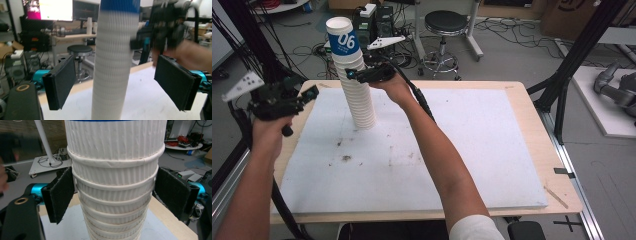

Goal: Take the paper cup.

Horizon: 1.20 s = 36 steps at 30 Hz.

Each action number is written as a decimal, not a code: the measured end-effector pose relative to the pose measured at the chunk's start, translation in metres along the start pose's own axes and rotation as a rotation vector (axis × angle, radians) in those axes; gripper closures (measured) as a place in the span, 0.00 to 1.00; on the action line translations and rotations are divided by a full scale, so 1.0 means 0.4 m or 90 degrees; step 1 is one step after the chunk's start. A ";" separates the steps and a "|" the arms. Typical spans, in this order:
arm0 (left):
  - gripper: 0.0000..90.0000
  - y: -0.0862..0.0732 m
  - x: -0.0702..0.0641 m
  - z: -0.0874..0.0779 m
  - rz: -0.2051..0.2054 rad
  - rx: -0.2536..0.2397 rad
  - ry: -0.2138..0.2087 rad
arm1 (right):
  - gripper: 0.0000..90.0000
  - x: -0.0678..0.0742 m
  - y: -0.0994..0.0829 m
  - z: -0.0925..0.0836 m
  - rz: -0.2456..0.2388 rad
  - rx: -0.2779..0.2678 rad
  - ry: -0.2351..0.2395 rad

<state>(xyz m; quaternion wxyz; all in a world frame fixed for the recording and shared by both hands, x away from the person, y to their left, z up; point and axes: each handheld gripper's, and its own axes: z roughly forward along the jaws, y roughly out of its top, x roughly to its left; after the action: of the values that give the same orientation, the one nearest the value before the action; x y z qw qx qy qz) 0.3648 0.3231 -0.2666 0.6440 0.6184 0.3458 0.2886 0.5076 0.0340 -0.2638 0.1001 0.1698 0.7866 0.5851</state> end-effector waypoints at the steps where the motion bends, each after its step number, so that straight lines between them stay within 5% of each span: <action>1: 0.19 0.023 0.005 0.011 0.003 0.002 -0.002 | 0.19 0.000 0.000 0.000 0.000 0.000 0.000; 10: 0.19 0.160 0.004 0.149 0.020 0.040 -0.030 | 0.20 0.001 0.002 -0.001 0.003 0.005 0.001; 15: 0.19 0.187 -0.015 0.233 0.021 0.066 0.000 | 0.20 0.001 0.003 -0.002 -0.002 0.007 0.001; 19: 0.19 0.193 -0.033 0.277 0.024 0.077 -0.008 | 0.20 0.003 0.005 -0.003 -0.003 0.012 0.001; 27: 0.20 0.195 -0.046 0.318 0.034 0.094 -0.003 | 0.20 0.006 0.006 -0.006 -0.009 0.017 -0.001; 29: 0.27 0.195 -0.045 0.318 0.041 0.098 0.005 | 0.20 0.007 0.007 -0.009 -0.008 0.020 0.002; 36: 0.29 0.203 -0.047 0.317 0.051 0.103 0.001 | 0.20 0.008 0.007 -0.010 -0.014 0.021 -0.001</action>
<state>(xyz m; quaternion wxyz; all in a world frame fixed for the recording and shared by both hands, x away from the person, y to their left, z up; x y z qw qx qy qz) 0.4599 0.2380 -0.1844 0.5796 0.6813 0.3436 0.2860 0.5039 0.0324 -0.2600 0.1047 0.1631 0.7977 0.5710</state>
